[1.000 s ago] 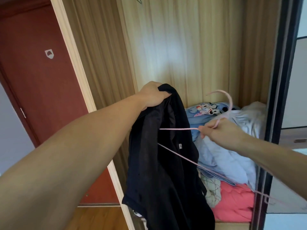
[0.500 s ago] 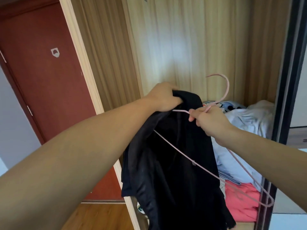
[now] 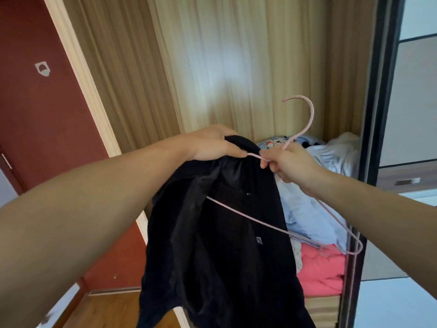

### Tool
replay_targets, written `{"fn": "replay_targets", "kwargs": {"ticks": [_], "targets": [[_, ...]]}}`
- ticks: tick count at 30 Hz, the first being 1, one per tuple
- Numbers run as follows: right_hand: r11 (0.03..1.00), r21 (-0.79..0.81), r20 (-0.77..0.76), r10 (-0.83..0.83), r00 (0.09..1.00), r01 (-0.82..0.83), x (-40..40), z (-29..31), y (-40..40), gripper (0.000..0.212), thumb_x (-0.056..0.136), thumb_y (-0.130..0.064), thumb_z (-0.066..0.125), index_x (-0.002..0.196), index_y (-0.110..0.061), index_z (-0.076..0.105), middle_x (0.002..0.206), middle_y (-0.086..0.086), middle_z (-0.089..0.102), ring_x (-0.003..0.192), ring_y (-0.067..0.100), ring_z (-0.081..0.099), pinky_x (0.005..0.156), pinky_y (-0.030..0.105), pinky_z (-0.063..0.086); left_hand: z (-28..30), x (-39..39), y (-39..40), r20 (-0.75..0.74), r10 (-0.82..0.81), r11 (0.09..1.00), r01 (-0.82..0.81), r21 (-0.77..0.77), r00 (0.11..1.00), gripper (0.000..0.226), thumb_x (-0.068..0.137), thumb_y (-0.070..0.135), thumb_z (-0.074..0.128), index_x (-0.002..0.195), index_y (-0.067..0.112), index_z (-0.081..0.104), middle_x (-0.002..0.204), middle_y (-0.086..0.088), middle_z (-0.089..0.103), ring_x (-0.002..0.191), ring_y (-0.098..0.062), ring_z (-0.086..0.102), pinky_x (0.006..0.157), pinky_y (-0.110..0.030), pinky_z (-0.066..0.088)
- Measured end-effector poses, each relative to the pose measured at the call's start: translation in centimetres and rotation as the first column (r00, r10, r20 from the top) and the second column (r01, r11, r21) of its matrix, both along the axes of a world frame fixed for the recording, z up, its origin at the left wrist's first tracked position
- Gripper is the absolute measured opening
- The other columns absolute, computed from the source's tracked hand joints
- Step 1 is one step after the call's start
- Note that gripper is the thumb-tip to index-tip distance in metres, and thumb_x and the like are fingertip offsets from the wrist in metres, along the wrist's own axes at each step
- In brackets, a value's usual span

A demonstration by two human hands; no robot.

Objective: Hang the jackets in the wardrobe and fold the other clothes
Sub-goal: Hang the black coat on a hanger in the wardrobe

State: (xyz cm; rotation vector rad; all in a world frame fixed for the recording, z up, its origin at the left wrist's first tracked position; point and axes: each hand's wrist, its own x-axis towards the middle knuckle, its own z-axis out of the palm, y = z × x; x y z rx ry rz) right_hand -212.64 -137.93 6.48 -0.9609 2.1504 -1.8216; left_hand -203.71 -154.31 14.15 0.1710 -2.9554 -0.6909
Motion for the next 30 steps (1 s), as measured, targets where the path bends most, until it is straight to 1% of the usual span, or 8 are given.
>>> {"fn": "replay_targets", "kwargs": {"ticks": [3, 6, 10, 13, 16, 20, 24, 30], "targets": [[0.976, -0.119, -0.148, -0.200, 0.969, 0.183, -0.6, -0.1, -0.4, 0.017, 0.085, -0.026, 0.067, 0.080, -0.011, 0.060, 0.061, -0.008, 0.052, 0.056, 0.005, 0.047, 0.059, 0.022, 0.036, -0.8, -0.6, 0.1, -0.096, 0.043, 0.994, -0.052, -0.096, 0.994, 0.022, 0.090, 0.037, 0.067, 0.108, 0.028, 0.074, 0.091, 0.010, 0.072, 0.087, -0.007, 0.066, 0.073, -0.021, 0.050], [0.911, -0.220, -0.499, -0.412, 0.762, 0.348, -0.1, -1.7, -0.5, 0.043, 0.080, -0.032, 0.070, 0.116, -0.014, 0.055, 0.099, -0.002, 0.051, 0.093, 0.015, 0.052, 0.080, 0.029, 0.040, -1.4, -1.1, -0.1, -0.256, 0.117, 0.979, -0.155, -0.134, 0.960, 0.024, 0.089, 0.038, 0.067, 0.107, 0.022, 0.075, 0.096, 0.002, 0.072, 0.090, -0.014, 0.065, 0.074, -0.023, 0.049], [0.990, 0.016, -0.812, -0.069, 0.580, 0.140, 1.6, -6.6, -0.1, 0.018, 0.079, -0.030, 0.058, 0.094, -0.020, 0.058, 0.079, -0.010, 0.052, 0.074, 0.011, 0.051, 0.069, 0.032, 0.043, -0.3, -0.4, -0.8, -0.333, 0.201, 0.956, -0.259, -0.140, 0.921, 0.025, 0.089, 0.039, 0.067, 0.101, 0.018, 0.075, 0.094, -0.002, 0.071, 0.089, -0.017, 0.063, 0.069, -0.022, 0.044], [0.878, 0.437, -0.605, 0.125, 0.786, 0.197, 2.3, -11.3, -1.2, 0.028, 0.083, -0.035, 0.063, 0.107, -0.023, 0.052, 0.087, -0.006, 0.061, 0.084, 0.019, 0.061, 0.072, 0.034, 0.049, 1.1, 0.7, -0.8, -0.390, 0.217, 0.959, -0.271, -0.087, 0.895, 0.020, 0.088, 0.040, 0.068, 0.095, 0.021, 0.073, 0.083, 0.006, 0.066, 0.080, -0.011, 0.061, 0.056, -0.011, 0.042], [0.927, 0.317, -0.210, -0.137, 0.968, 0.201, 2.9, -14.4, -2.8, 0.066, 0.078, -0.028, 0.075, 0.131, -0.018, 0.037, 0.121, 0.007, 0.048, 0.110, 0.024, 0.053, 0.093, 0.035, 0.044, 2.5, 2.0, -0.8, -0.474, 0.213, 0.955, -0.286, -0.086, 0.854, 0.027, 0.088, 0.041, 0.066, 0.093, 0.016, 0.074, 0.081, 0.003, 0.068, 0.071, -0.006, 0.058, 0.046, -0.004, 0.037], [0.940, 0.265, 0.003, -0.224, 0.975, 0.215, 2.6, -15.0, -5.1, 0.066, 0.075, -0.023, 0.077, 0.131, -0.014, 0.042, 0.124, 0.011, 0.055, 0.116, 0.029, 0.054, 0.090, 0.031, 0.042, 3.9, 4.5, -0.8, -0.543, 0.234, 0.949, -0.311, -0.053, 0.806, 0.044, 0.088, 0.044, 0.065, 0.094, 0.001, 0.072, 0.079, -0.011, 0.067, 0.066, -0.011, 0.055, 0.048, -0.013, 0.036], [0.930, 0.289, -0.042, -0.223, 0.974, 0.225, 1.9, -14.3, -7.3, 0.007, 0.089, -0.019, 0.059, 0.091, -0.014, 0.062, 0.099, 0.014, 0.069, 0.100, 0.032, 0.064, 0.082, 0.036, 0.049, 4.4, 7.0, -1.7, -0.566, 0.281, 0.930, -0.366, -0.040, 0.775, 0.056, 0.085, 0.053, 0.065, 0.099, -0.002, 0.070, 0.094, -0.017, 0.071, 0.072, -0.018, 0.062, 0.062, -0.024, 0.043], [0.960, 0.132, -0.057, -0.242, 0.969, 0.248, -0.9, -10.2, -5.3, 0.019, 0.092, -0.017, 0.058, 0.078, -0.008, 0.066, 0.077, 0.008, 0.062, 0.080, 0.023, 0.057, 0.067, 0.030, 0.035, 3.7, 11.6, -4.9, -0.513, 0.513, 0.843, -0.517, 0.150, 0.688, 0.071, 0.074, 0.075, 0.059, 0.095, 0.009, 0.076, 0.086, -0.001, 0.073, 0.070, -0.008, 0.063, 0.060, -0.019, 0.045]]}}
